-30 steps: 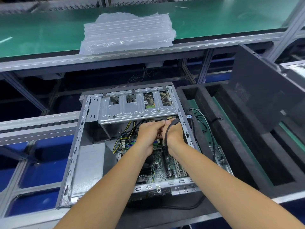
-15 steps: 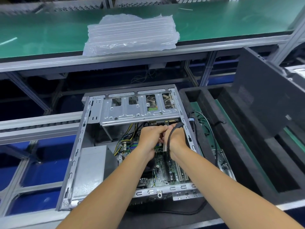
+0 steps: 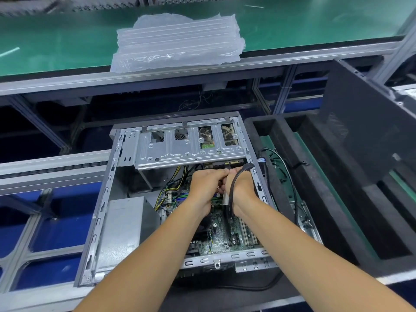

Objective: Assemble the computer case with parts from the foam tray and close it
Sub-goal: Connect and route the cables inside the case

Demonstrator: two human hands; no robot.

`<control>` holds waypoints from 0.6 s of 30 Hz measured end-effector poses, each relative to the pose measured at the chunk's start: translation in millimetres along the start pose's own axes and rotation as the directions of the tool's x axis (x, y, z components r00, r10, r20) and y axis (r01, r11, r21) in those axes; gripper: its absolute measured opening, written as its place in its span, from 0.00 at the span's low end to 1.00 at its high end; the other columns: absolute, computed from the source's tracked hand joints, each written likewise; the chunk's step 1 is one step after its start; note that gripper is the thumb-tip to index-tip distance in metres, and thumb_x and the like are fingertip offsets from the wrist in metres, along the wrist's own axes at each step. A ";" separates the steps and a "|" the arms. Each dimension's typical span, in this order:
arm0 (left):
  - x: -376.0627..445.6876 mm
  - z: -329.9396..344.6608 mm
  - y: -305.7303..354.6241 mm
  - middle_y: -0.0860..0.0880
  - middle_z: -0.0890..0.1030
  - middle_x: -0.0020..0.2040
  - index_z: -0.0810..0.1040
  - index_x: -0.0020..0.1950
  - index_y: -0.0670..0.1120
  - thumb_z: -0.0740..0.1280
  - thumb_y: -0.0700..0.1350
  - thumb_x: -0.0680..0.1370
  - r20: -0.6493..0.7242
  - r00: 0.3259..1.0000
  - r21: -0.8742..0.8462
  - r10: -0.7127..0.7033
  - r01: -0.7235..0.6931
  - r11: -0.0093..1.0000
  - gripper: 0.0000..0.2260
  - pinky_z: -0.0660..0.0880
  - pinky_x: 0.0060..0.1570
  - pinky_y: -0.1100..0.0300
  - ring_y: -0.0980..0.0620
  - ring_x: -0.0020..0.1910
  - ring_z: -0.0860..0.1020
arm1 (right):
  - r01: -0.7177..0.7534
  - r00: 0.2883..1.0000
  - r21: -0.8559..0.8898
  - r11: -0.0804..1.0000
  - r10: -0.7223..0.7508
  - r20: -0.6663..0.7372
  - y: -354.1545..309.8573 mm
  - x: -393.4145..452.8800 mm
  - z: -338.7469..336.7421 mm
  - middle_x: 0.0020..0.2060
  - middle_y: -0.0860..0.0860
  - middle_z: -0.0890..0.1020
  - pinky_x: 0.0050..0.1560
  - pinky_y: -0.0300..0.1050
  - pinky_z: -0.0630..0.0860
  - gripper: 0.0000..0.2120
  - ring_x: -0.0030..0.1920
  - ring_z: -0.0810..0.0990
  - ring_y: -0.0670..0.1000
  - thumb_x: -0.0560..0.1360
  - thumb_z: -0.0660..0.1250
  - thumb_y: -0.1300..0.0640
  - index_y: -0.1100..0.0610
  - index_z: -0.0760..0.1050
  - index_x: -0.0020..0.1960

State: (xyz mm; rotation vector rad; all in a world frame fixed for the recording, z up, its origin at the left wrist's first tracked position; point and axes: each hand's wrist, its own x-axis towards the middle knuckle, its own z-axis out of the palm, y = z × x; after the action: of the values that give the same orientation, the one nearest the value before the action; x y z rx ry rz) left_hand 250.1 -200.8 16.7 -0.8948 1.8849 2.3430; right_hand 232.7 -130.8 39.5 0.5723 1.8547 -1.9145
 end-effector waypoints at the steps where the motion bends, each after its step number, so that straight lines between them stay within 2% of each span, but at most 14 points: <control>1: 0.1 0.1 0.2 0.42 0.79 0.36 0.82 0.45 0.34 0.71 0.42 0.73 0.000 1.000 -0.005 0.000 0.000 1.000 0.10 0.69 0.27 0.64 0.51 0.32 0.73 | 0.017 1.000 -0.003 1.000 -0.017 0.002 -0.4 -0.3 0.1 0.28 0.52 0.67 0.19 0.32 0.66 0.17 0.25 0.67 0.47 0.83 0.55 0.63 0.57 0.63 0.35; 5: -0.4 0.7 0.5 0.43 0.78 0.34 0.83 0.43 0.35 0.71 0.42 0.72 -0.004 1.000 0.007 0.012 -0.012 1.000 0.09 0.70 0.27 0.64 0.51 0.31 0.73 | -0.010 0.999 0.010 1.000 0.009 0.039 -3.4 -0.8 -2.2 0.30 0.53 0.66 0.19 0.32 0.65 0.18 0.28 0.66 0.49 0.84 0.52 0.64 0.57 0.62 0.35; 9: -1.6 1.2 0.7 0.43 0.79 0.35 0.83 0.41 0.38 0.71 0.42 0.73 -0.008 1.000 0.012 0.021 -0.021 1.000 0.07 0.70 0.30 0.62 0.50 0.33 0.74 | -0.015 1.000 0.049 0.999 0.014 0.014 -2.9 -3.7 -0.7 0.28 0.51 0.64 0.27 0.39 0.64 0.17 0.26 0.63 0.47 0.82 0.54 0.64 0.55 0.60 0.34; 11: -1.9 1.2 1.1 0.44 0.79 0.34 0.83 0.40 0.40 0.71 0.42 0.73 -0.004 1.000 0.014 0.028 -0.028 1.000 0.06 0.70 0.29 0.63 0.51 0.31 0.74 | 0.000 1.000 0.055 0.998 0.000 0.005 -2.5 -4.4 -0.5 0.28 0.51 0.65 0.24 0.38 0.66 0.17 0.27 0.64 0.47 0.82 0.54 0.64 0.55 0.61 0.35; 16: -2.2 0.9 1.3 0.43 0.79 0.34 0.83 0.43 0.36 0.71 0.42 0.73 -0.015 0.999 0.006 0.038 -0.038 0.999 0.09 0.71 0.28 0.65 0.52 0.31 0.74 | 0.024 0.999 0.050 0.998 -0.025 0.022 -3.2 -5.0 -1.8 0.29 0.51 0.68 0.21 0.33 0.68 0.16 0.26 0.68 0.46 0.83 0.54 0.64 0.57 0.64 0.37; 18: -2.2 0.4 1.4 0.43 0.79 0.35 0.82 0.43 0.35 0.71 0.42 0.73 -0.015 0.999 0.004 0.042 -0.042 0.999 0.09 0.71 0.27 0.64 0.52 0.31 0.74 | 0.019 0.999 0.072 0.997 -0.022 0.040 -4.6 -6.0 -1.7 0.29 0.51 0.68 0.20 0.32 0.68 0.16 0.22 0.70 0.43 0.83 0.53 0.64 0.58 0.64 0.37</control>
State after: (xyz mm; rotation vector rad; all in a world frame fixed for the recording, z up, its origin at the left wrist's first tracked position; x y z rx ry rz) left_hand 251.3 -200.1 18.9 -0.8837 1.9321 2.3615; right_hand 235.2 -128.9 46.7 0.5345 1.7792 -1.9975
